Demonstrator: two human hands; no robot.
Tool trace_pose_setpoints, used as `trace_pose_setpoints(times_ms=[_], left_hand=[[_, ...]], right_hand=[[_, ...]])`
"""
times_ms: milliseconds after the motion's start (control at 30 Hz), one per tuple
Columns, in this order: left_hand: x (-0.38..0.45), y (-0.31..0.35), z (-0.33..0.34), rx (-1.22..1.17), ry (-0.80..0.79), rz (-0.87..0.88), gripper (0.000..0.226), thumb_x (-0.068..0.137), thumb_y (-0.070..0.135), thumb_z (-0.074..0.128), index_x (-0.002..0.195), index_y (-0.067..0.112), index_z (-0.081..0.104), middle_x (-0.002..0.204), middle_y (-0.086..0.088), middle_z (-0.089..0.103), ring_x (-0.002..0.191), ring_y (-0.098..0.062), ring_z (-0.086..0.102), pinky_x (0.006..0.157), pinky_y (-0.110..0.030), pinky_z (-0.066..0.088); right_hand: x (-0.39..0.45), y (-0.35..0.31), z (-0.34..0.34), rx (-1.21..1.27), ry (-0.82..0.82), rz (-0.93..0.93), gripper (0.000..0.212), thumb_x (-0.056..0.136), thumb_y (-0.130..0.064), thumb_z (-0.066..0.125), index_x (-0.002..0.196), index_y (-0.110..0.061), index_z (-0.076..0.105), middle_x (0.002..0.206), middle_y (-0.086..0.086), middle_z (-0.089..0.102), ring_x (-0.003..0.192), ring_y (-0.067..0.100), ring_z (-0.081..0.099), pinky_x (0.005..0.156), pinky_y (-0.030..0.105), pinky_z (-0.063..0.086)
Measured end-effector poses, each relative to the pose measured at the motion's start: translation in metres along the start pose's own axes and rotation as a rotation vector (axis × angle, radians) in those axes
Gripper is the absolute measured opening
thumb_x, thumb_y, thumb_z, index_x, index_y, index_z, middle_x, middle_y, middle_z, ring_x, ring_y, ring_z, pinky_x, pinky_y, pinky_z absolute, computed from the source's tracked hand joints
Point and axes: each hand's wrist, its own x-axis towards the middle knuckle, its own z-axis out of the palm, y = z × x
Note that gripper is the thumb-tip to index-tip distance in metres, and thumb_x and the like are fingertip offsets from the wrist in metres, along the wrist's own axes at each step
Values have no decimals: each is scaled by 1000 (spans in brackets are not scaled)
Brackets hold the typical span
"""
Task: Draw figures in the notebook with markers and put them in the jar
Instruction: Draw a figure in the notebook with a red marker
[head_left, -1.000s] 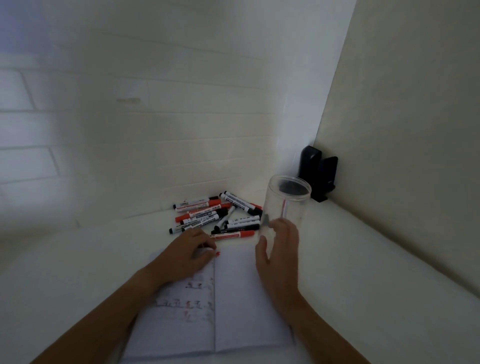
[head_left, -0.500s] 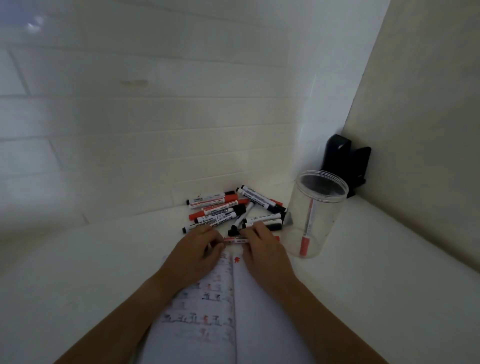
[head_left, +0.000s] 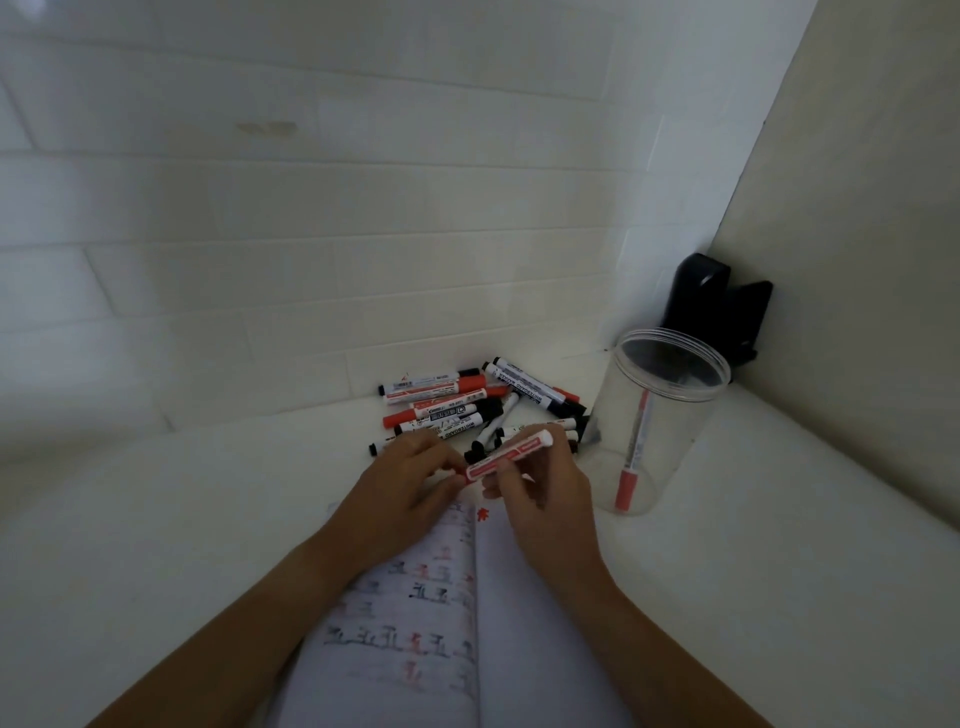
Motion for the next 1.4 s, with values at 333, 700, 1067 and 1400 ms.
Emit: trace_pose_setpoints(times_ms=[333,700,1067,1400], left_hand=[[0,5,2,-25,39,2,28,102,42,34,97,23,55,91,14,51,86,-2,47,74,-16,36],[2,1,10,113,-23,146,29,104,36,35,98,22,59,89,14,52,81,-5,44,72,-27,35],[6,8,7,205,66,176,17,93,20,44,85,20,59,79,9,57,77,-8,43,70,-26,35],[7,10,5,321,155,213,20,97,25,46,91,19,64,88,5,61,83,-15,46,73,-25,27]], right_hand=[[7,22,-11,-734,-89,-500,31,92,-36,63,118,-23,71,132,0,61,127,18,53,114,44,33],[2,36,-2,-910,-224,-555,33,99,-37,42,111,-20,68,82,-5,67,63,12,64,44,21,42],[1,35,-4,-955,-211,-520,36,105,-46,34,113,-25,62,69,-6,64,48,15,57,41,29,40],[3,38,4,-980,-131,-574,21,101,-37,41,101,-19,53,71,-6,62,45,11,54,37,24,31]])
